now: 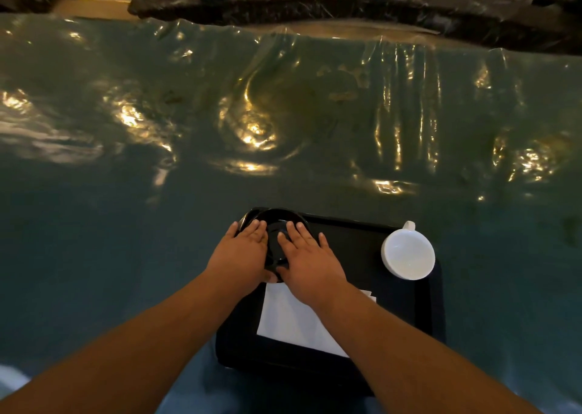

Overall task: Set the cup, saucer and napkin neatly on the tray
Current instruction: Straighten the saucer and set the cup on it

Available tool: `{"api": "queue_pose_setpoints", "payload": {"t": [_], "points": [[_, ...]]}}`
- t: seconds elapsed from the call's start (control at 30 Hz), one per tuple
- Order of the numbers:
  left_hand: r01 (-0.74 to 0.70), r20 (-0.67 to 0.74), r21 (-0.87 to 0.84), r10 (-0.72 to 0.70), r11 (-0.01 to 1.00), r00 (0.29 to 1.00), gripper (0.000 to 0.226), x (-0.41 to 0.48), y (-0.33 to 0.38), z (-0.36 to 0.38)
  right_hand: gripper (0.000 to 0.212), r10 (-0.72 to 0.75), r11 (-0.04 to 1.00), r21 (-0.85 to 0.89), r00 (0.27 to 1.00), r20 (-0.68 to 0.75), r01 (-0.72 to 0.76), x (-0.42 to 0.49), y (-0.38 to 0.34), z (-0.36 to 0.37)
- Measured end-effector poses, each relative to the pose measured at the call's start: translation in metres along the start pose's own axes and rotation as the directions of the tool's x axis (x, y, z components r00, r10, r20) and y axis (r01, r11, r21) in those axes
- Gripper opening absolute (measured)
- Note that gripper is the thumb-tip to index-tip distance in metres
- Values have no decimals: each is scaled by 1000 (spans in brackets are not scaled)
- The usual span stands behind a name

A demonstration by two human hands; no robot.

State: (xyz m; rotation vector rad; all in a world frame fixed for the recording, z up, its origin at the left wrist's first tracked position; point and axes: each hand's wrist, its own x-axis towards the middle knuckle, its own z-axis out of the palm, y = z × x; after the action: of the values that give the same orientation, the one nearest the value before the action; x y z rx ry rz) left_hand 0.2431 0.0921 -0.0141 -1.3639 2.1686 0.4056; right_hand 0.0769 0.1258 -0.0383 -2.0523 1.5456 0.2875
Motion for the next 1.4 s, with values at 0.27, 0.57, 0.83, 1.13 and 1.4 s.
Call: {"api": "queue_pose_setpoints", "payload": {"t": [0.27, 0.57, 0.83, 1.13, 1.4], "points": [[-14, -9, -8, 14, 1000, 1000, 103, 4, 8, 1, 72, 14, 1000, 0, 1000, -22, -14, -4, 8, 4], [-33, 6, 0, 33, 999, 999, 103, 7, 27, -5, 73, 42, 999, 6, 999, -9, -42, -13, 24, 5], [-54, 8, 45, 53, 998, 999, 99, 10, 44, -8, 74, 70, 998, 3, 998, -6, -70, -23, 38, 5], [-78, 30, 55, 76, 995, 997, 97, 13, 60, -13, 73, 94, 995, 19, 995, -28, -94, -31, 53, 12], [-94, 13, 63, 93, 994, 996, 98, 17, 68, -11, 73, 109, 994, 21, 993, -37, -108, -38, 59, 14]]}}
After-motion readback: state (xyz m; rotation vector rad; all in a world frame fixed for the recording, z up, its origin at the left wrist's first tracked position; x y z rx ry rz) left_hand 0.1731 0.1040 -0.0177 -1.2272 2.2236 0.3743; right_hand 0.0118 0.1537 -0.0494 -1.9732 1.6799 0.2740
